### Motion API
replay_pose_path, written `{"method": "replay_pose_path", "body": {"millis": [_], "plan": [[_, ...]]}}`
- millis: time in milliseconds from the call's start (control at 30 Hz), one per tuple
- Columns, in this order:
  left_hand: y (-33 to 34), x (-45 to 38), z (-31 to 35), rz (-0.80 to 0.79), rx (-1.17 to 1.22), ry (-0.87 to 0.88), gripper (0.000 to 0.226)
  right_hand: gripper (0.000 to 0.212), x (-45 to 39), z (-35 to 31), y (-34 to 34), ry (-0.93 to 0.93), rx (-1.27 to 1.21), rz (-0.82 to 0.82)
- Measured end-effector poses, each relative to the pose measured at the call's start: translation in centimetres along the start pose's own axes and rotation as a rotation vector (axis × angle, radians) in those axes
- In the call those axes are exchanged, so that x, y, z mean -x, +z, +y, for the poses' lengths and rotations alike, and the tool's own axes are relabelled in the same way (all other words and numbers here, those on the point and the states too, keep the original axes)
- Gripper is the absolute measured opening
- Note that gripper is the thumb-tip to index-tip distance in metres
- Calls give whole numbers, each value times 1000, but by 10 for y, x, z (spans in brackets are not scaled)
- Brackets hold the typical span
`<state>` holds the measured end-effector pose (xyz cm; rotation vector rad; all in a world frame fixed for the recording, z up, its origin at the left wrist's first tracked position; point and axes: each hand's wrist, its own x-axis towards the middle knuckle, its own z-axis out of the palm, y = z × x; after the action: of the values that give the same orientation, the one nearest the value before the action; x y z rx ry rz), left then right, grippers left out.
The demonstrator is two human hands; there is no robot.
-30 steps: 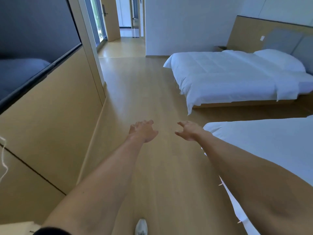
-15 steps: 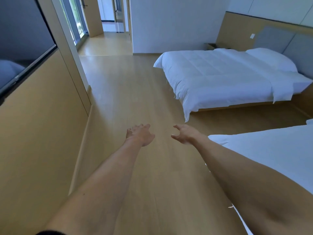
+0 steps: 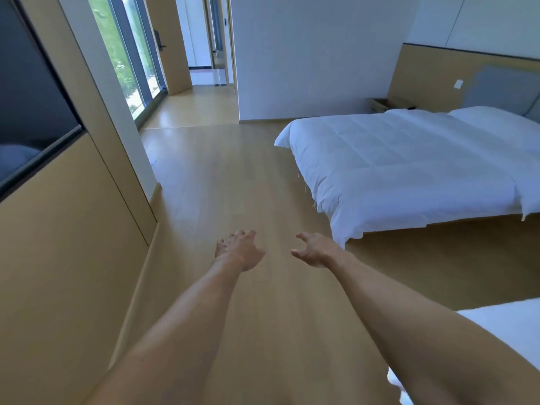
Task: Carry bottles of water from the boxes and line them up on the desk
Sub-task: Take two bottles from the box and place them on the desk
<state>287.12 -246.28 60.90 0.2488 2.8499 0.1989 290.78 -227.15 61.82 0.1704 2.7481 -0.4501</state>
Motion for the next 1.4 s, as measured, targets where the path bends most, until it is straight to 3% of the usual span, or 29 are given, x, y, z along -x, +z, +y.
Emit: {"method": "replay_pose_path", "body": {"millis": [433,1100,1400], "plan": [[-50,-219,7,-7,48,-56,59,63,-218,1,-77,-61,13,-43],[-162,-605,-73,1,4,124,57,63,-580,-80,-202,63,129,13],[-190,-743,-103,0,-12,91,60,62,-731,-102,-238,40,139,5]]}}
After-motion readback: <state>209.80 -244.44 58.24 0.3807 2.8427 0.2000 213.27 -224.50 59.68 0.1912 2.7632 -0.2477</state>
